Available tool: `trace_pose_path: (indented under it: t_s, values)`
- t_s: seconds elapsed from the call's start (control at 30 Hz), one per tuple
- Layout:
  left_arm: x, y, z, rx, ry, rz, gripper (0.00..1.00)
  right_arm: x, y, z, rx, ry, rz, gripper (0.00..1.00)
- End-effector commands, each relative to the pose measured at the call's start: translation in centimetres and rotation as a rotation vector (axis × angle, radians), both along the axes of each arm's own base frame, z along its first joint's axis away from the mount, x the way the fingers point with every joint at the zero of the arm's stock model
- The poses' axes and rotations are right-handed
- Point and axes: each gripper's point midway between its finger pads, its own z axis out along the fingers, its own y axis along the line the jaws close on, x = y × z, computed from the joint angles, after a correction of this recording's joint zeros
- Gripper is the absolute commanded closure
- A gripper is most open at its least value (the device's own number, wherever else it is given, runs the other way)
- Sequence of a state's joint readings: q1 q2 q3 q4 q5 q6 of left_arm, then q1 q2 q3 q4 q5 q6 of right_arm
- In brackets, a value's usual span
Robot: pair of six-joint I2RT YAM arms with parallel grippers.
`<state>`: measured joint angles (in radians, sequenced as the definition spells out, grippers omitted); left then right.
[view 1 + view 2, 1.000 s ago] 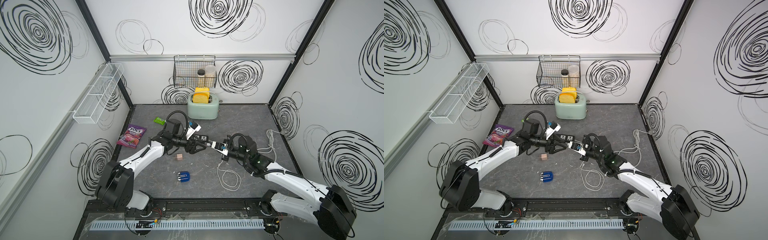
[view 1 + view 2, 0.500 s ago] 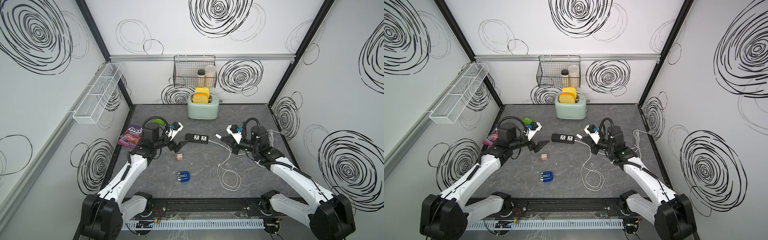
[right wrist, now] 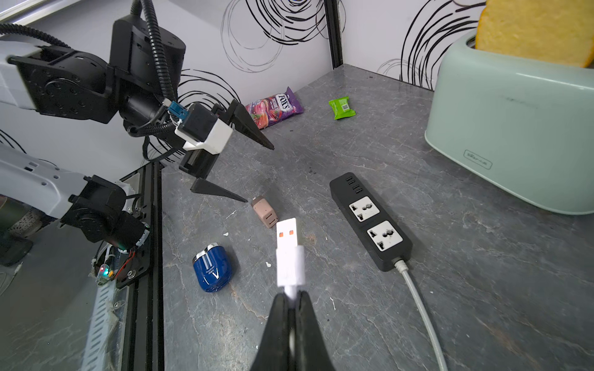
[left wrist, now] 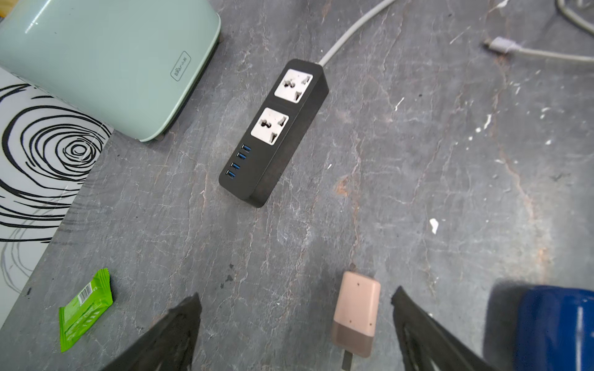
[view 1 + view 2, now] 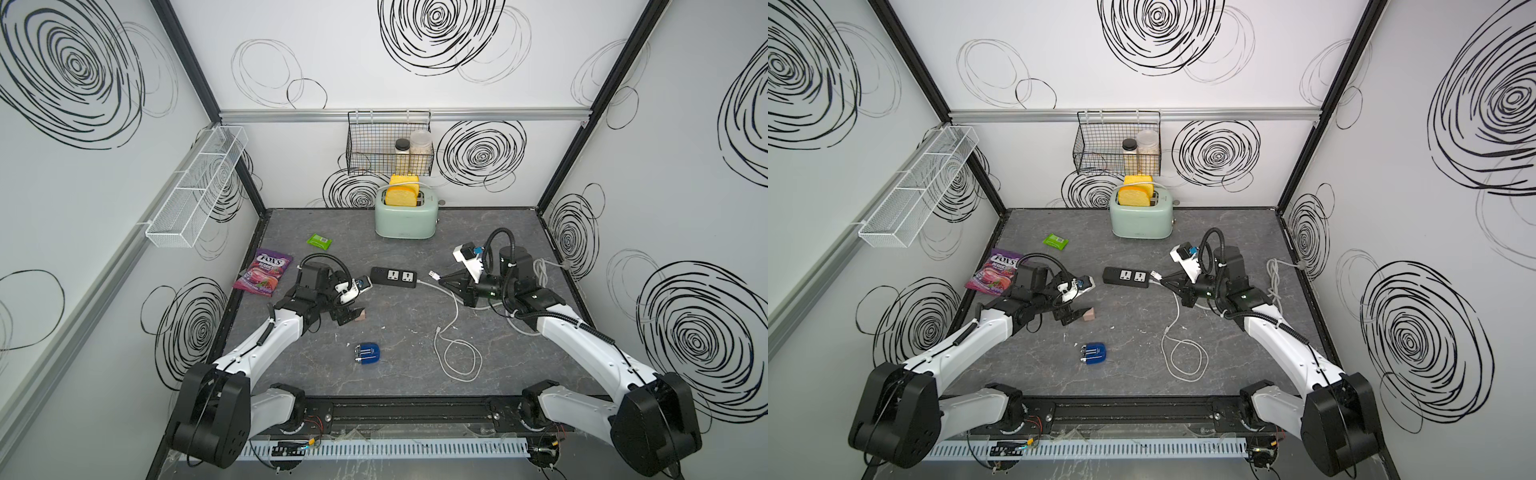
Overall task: Charge the electric shaver
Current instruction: Pick up the plug from the center of the board.
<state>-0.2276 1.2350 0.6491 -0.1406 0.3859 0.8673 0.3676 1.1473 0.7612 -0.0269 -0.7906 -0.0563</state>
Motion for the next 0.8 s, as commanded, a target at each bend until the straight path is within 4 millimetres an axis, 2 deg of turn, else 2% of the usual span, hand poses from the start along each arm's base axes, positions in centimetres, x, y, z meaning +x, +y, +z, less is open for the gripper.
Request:
trace_pose_path:
  t_s: [0.0,0.47,0.67,0.77]
  values:
    - [0.8,0.0,-0.6,0.064,-0.059,-0.042,0.03,-0.3,0.2,0.2,0.014,0.003,0.028,1.0]
    - [-0.9,0.2,-4.1,0.124,0.047,-0.098,0.03,-0.6,-0.1,-0.6,0.002,-0.014,0.026,1.0]
    - [-0.8,0.4,-5.5,0.146,0.087,-0.096,0.0,-0.4,0.0,-0.7,-0.004,-0.019,0.028,1.0]
    - [-0.8,0.3,-6.1,0.148,0.108,-0.1,0.02,-0.4,-0.1,-0.7,-0.007,-0.026,0.023,1.0]
